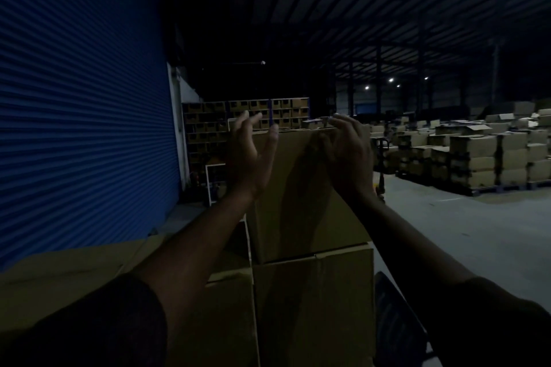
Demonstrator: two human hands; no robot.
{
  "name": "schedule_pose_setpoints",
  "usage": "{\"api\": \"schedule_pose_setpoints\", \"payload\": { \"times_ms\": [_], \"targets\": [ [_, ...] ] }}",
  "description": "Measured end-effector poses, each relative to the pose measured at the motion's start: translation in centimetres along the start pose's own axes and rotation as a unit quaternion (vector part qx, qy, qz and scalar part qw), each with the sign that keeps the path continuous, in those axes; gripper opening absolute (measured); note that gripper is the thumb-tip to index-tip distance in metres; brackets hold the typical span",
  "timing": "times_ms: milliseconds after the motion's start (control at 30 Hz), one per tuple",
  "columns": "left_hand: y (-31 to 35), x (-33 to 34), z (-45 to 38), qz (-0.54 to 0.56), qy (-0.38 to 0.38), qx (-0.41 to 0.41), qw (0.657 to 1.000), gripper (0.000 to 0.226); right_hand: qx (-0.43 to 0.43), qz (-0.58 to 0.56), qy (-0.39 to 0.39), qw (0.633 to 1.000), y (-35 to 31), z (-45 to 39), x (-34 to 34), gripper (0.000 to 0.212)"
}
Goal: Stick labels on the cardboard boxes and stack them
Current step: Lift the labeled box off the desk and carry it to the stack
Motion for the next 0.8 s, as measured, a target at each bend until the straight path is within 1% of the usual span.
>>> {"api": "schedule_pose_setpoints", "payload": {
  "times_ms": [100,200,267,367,433,567,733,800],
  "targets": [
    [0.5,-1.6,1.4,-0.030,-0.009,0.050,0.998,0.072,-0.024,-0.035,-0.038,0.998,-3.3,1.1,0.8,0.037],
    [-0.1,-4.9,3.2,-0.051,-0.007,0.078,0.996,0.063,-0.043,-0.066,-0.057,0.995,-7.0,2.7,2.3,0.033],
    [-0.9,-7.9,4.8,-0.069,-0.005,0.081,0.994,0.058,-0.053,-0.082,-0.065,0.993,-9.7,4.0,3.6,0.030],
    [-3.0,-12.7,7.4,-0.103,-0.007,0.069,0.992,0.057,-0.062,-0.126,-0.085,0.986,-14.4,6.3,5.9,0.028],
    [-4.8,-16.3,9.3,-0.133,-0.004,0.058,0.989,0.056,-0.058,-0.165,-0.102,0.979,-17.5,8.2,8.0,0.025],
    [-8.4,-24.2,14.2,-0.189,0.011,0.012,0.982,0.056,-0.036,-0.226,-0.167,0.959,-23.3,12.8,13.3,0.026],
    [-13.7,-34.2,20.9,-0.214,0.041,-0.070,0.973,0.052,-0.011,-0.295,-0.249,0.922,-31.3,20.1,19.5,0.029],
    [-15.7,-38.2,23.6,-0.233,0.041,-0.113,0.965,0.056,0.004,-0.328,-0.277,0.903,-34.7,23.3,21.7,0.028]
  ]
}}
Point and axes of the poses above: each hand's wrist, its own z-axis away from the middle knuckle, its own x-axis out of the palm, y = z × x, the point moved 2 cm from there along -z, towards the middle knuckle, and after that the axes turned 11 degrees about -z, right-handed, at the moved point
